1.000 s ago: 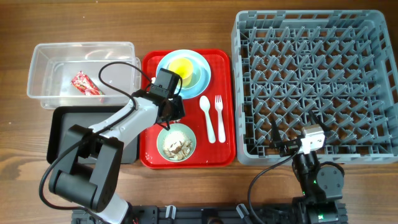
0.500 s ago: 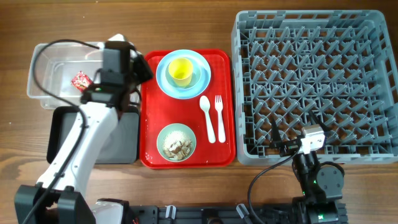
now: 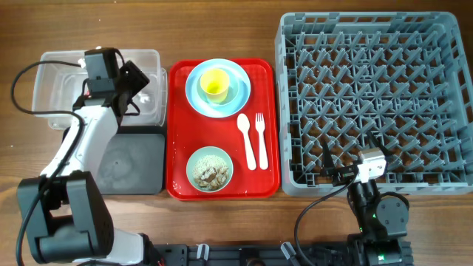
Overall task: Sort waste into correct bins and load items into the dishwasher rack
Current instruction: 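Drop the tissue into the clear bin with the left gripper, then lower the left gripper onto the teal bowl rim and grip it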
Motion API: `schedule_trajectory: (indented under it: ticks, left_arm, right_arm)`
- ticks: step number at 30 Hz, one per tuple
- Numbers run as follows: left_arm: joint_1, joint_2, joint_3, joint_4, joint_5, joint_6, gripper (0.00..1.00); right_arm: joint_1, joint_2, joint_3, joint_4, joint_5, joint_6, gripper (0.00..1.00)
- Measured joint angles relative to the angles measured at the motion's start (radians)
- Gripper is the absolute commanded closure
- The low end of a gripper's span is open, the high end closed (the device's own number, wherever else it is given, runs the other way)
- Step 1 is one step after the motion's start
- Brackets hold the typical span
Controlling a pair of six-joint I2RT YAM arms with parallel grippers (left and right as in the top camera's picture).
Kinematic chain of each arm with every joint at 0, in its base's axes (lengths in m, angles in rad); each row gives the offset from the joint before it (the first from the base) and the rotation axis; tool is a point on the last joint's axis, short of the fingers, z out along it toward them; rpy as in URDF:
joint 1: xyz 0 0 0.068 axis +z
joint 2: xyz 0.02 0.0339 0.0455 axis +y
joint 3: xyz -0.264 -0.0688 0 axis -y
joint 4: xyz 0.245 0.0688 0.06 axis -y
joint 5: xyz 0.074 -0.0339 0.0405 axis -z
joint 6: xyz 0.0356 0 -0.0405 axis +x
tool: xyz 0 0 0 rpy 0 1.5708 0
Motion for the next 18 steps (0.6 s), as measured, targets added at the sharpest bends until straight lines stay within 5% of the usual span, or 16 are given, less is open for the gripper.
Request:
schedule_trajectory:
  ticks: [3,5,6,12,18]
  left_arm:
    - [0.003,-0.035,0.000,-0.005,0.070,0.000,0.37]
    - [0.003,-0.097,0.002,-0.042,0.173,0.003,0.69]
    - [0.003,-0.121,0.003,-0.069,0.219,-0.002,0.96]
    - [-0.004,-0.207,0.013,-0.353,0.586,-0.003,0.96]
    - [-0.159,-0.207,0.011,-0.633,0.577,-0.004,0.96]
  right_arm:
    - [0.000,0.000,0.000,0.000,0.000,0.000,0.00]
    - [0.000,0.000,0.000,0.000,0.000,0.000,0.00]
    - [0.000,0.000,0.000,0.000,0.000,0.000,0.00]
    - [0.000,0.001,0.000,0.000,0.000,0.000,0.01]
    - [0.000,0.001,0.000,0.000,0.000,0.000,0.00]
